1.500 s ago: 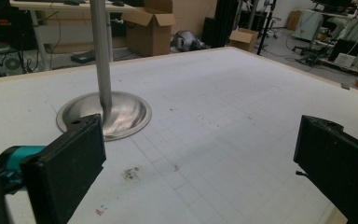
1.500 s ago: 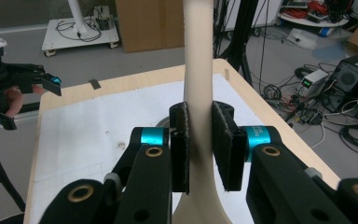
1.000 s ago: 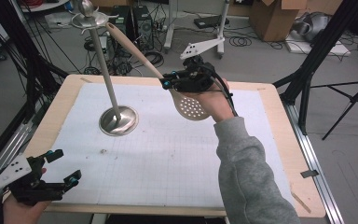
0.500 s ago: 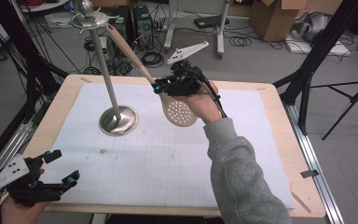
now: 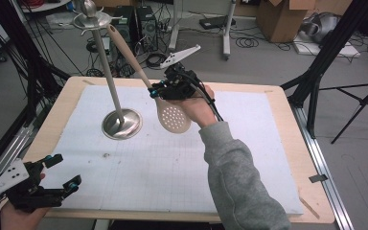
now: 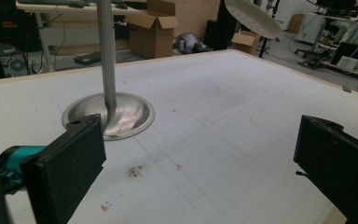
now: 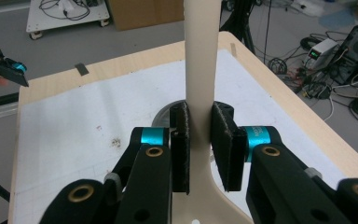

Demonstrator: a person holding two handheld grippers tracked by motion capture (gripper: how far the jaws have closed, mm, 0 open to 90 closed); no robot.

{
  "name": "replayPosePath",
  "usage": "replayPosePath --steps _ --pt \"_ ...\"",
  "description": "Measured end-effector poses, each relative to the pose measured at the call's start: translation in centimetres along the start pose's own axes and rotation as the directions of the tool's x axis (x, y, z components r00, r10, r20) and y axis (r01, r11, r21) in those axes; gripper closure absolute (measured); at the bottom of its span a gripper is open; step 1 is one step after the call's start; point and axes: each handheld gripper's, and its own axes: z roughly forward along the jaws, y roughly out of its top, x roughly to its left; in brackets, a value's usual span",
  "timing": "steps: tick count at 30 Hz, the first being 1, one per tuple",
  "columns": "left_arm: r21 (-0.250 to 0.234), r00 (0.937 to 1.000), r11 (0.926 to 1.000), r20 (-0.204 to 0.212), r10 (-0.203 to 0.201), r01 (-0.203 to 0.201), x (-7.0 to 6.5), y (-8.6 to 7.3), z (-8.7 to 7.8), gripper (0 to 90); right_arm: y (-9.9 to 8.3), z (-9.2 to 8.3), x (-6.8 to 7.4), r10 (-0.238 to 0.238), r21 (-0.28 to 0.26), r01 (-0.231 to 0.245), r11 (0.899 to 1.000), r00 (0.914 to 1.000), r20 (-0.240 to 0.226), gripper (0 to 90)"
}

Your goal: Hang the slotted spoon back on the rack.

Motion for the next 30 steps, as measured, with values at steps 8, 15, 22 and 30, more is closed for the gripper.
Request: replayPosePath --steps 8,15,22,30 --pt "-0.001 1.0 1.0 0.0 -0.001 0.001 0.0 0.0 0.0 2.5 0.2 1.2 0.2 0.012 0.01 -0.012 1.0 0.9999 0.006 78.5" --pt "0.001 1.0 1.0 -0.001 0.0 0.0 0.0 0.0 -0.2 2.5 0.4 2.4 0.3 0.022 0.014 -0.022 1.0 0.9998 0.001 78.5" --pt "-0.001 1.0 1.0 -0.002 -0.003 0.003 0.1 -0.1 -0.2 2.5 0.5 3.6 0.3 0.026 0.012 -0.026 1.0 0.9996 -0.003 78.5" --pt "0.0 1.0 1.0 0.0 -0.001 0.001 0.1 -0.1 -0.2 2.5 0.7 4.8 0.4 0.039 0.007 -0.039 0.999 0.9992 -0.01 78.5"
